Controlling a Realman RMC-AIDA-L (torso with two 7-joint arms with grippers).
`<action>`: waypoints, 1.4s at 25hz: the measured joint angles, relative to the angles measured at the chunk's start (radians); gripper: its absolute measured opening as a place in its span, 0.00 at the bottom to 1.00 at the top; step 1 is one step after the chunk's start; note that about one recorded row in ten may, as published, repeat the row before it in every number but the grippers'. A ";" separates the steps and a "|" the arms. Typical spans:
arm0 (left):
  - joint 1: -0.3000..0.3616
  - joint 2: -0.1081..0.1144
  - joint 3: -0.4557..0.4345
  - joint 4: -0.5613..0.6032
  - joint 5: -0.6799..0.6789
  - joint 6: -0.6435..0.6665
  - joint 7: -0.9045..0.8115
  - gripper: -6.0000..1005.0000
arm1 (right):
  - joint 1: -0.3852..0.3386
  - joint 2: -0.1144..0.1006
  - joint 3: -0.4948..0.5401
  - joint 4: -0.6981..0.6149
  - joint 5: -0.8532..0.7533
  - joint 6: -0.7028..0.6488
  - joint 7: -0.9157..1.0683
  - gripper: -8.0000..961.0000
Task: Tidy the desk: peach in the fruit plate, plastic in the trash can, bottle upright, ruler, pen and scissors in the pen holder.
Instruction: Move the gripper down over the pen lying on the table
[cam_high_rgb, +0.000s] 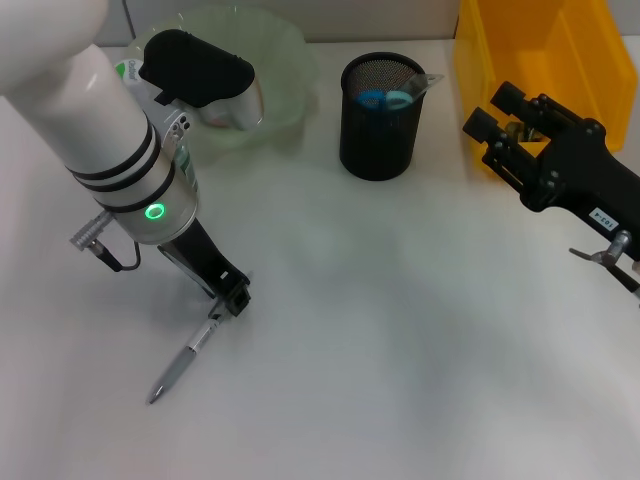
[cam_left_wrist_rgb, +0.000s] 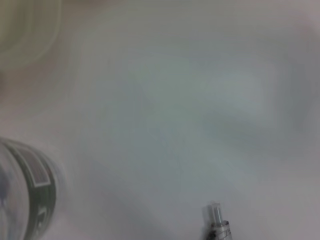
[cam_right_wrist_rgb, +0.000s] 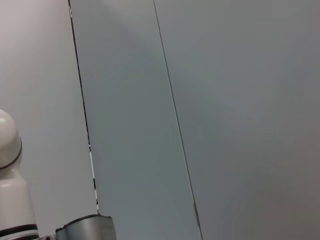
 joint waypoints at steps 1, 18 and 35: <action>0.000 0.000 0.000 0.000 0.000 0.000 0.000 0.43 | 0.001 0.000 0.000 0.000 0.000 0.000 0.000 0.51; -0.027 0.000 0.000 -0.060 -0.001 -0.014 0.013 0.31 | 0.002 0.000 0.000 0.000 0.000 0.001 0.000 0.51; -0.038 0.000 0.000 -0.078 -0.001 -0.037 0.014 0.31 | 0.008 0.000 0.003 0.000 0.000 0.002 0.000 0.51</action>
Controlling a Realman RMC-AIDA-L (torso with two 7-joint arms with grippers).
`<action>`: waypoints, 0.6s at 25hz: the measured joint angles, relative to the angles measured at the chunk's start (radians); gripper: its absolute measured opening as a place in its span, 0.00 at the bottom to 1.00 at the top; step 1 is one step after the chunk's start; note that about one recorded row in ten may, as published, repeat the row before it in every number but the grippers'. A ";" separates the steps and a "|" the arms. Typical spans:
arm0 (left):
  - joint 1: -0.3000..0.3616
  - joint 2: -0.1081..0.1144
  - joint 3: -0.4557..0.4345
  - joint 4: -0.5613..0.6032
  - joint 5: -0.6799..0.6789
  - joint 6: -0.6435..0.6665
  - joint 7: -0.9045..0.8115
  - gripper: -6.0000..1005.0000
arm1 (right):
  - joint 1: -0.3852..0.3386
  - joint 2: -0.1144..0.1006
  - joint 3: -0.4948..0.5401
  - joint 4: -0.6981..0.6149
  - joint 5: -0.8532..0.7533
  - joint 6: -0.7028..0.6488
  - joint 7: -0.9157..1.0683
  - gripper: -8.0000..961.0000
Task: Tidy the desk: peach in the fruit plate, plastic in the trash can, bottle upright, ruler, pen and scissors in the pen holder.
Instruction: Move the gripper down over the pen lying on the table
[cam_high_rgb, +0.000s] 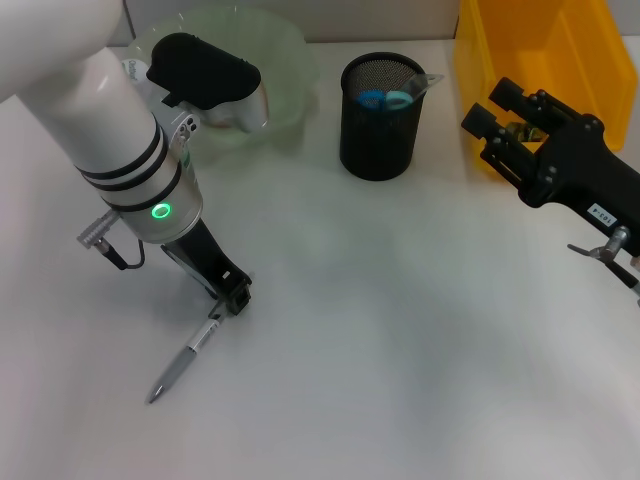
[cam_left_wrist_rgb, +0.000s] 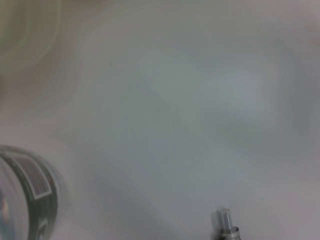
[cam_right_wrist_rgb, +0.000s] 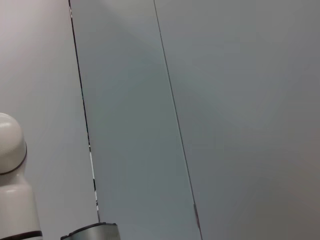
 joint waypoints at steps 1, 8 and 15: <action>0.000 0.000 0.000 0.000 0.000 -0.001 0.000 0.31 | 0.001 0.000 0.000 0.000 0.000 0.000 0.000 0.51; 0.001 0.000 0.002 -0.002 0.003 -0.007 0.001 0.31 | 0.003 0.000 0.000 0.000 0.000 0.011 0.000 0.51; -0.001 0.000 0.026 0.000 0.003 -0.014 0.014 0.30 | 0.006 0.000 0.003 0.000 0.000 0.015 0.000 0.51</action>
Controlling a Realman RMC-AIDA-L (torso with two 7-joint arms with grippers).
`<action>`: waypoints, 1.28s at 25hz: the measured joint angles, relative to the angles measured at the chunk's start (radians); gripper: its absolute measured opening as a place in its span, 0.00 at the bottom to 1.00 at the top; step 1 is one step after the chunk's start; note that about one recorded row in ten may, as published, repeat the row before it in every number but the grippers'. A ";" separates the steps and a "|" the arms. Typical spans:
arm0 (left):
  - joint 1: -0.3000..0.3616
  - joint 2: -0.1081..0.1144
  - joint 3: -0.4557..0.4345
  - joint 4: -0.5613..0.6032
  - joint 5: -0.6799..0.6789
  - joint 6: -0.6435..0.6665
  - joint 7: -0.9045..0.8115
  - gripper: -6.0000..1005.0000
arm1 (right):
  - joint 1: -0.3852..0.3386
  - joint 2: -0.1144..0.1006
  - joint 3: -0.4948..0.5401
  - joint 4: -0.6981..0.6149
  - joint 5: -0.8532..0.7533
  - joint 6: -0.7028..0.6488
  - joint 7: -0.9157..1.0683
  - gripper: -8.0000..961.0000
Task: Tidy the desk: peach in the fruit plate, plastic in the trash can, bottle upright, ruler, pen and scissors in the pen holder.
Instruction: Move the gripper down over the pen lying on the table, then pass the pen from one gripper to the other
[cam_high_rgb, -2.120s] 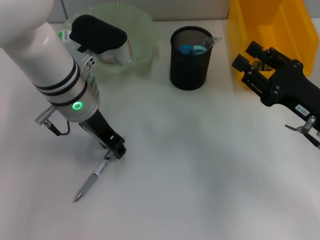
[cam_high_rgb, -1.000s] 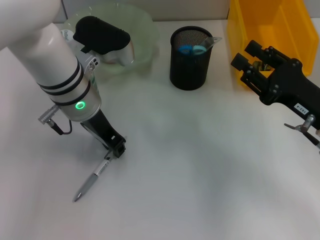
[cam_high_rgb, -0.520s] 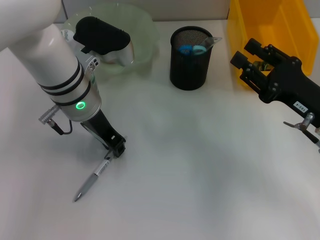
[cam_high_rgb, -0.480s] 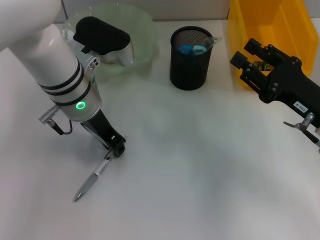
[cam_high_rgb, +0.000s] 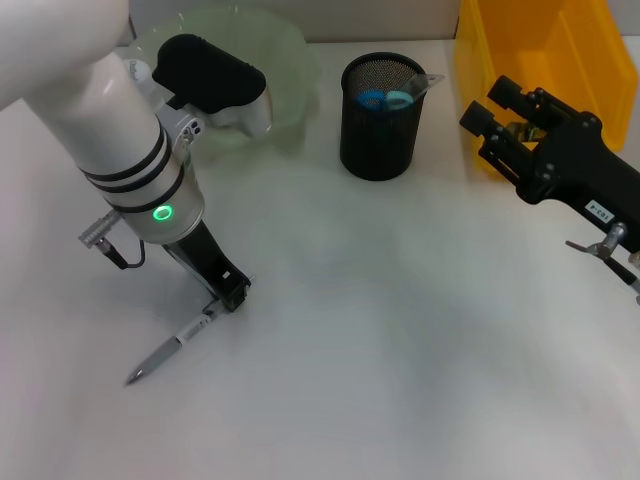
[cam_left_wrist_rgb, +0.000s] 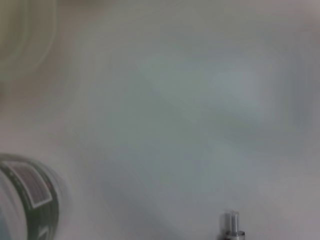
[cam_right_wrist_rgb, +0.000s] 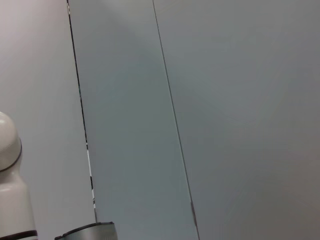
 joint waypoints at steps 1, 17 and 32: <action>-0.001 0.000 0.001 0.002 -0.002 -0.001 0.000 0.29 | 0.000 0.000 0.002 0.000 0.000 0.001 0.000 0.51; 0.039 0.003 -0.021 0.232 -0.019 0.059 0.000 0.20 | 0.003 -0.002 0.028 -0.007 0.000 0.004 0.018 0.50; 0.264 0.009 -0.240 0.563 -0.446 0.079 0.327 0.20 | -0.017 -0.006 0.061 -0.014 -0.003 -0.042 0.056 0.50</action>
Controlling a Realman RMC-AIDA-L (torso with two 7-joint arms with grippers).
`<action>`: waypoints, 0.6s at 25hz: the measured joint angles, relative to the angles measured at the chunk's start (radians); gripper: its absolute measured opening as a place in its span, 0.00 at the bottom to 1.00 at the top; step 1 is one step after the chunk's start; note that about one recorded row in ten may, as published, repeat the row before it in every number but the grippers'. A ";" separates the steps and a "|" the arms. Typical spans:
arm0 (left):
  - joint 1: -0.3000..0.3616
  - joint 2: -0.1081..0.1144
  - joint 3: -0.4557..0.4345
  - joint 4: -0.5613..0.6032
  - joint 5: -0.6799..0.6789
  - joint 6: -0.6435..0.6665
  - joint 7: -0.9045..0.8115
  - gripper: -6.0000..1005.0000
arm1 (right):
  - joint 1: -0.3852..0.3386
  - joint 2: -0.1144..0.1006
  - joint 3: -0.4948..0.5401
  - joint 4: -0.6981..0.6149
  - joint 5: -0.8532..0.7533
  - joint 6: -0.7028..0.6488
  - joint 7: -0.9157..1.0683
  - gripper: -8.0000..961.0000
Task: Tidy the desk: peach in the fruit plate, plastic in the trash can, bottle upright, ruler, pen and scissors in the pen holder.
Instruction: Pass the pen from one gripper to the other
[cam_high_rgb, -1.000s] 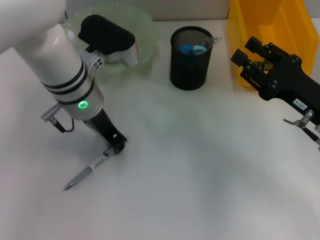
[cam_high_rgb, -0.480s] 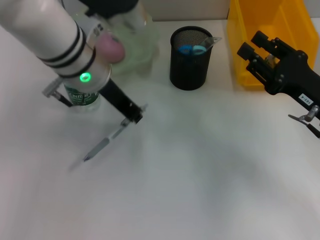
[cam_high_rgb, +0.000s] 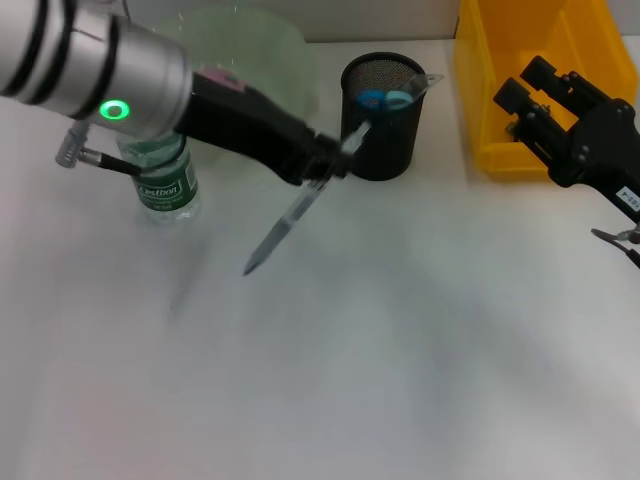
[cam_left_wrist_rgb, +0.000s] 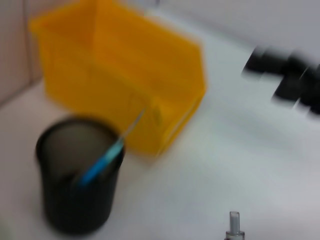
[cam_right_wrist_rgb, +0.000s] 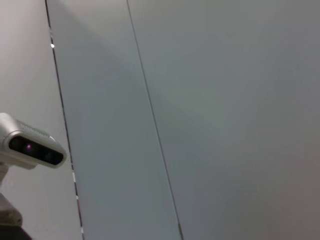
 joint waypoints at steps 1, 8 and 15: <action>0.008 0.000 -0.009 -0.004 -0.023 -0.005 0.024 0.20 | -0.002 0.000 0.000 -0.001 -0.001 -0.007 0.002 0.50; 0.129 0.001 -0.103 -0.154 -0.437 -0.033 0.447 0.20 | -0.006 0.000 -0.009 -0.010 -0.004 -0.012 0.037 0.50; 0.182 0.005 -0.238 -0.545 -0.820 0.109 0.906 0.20 | -0.007 -0.001 -0.015 -0.018 -0.041 -0.047 0.063 0.50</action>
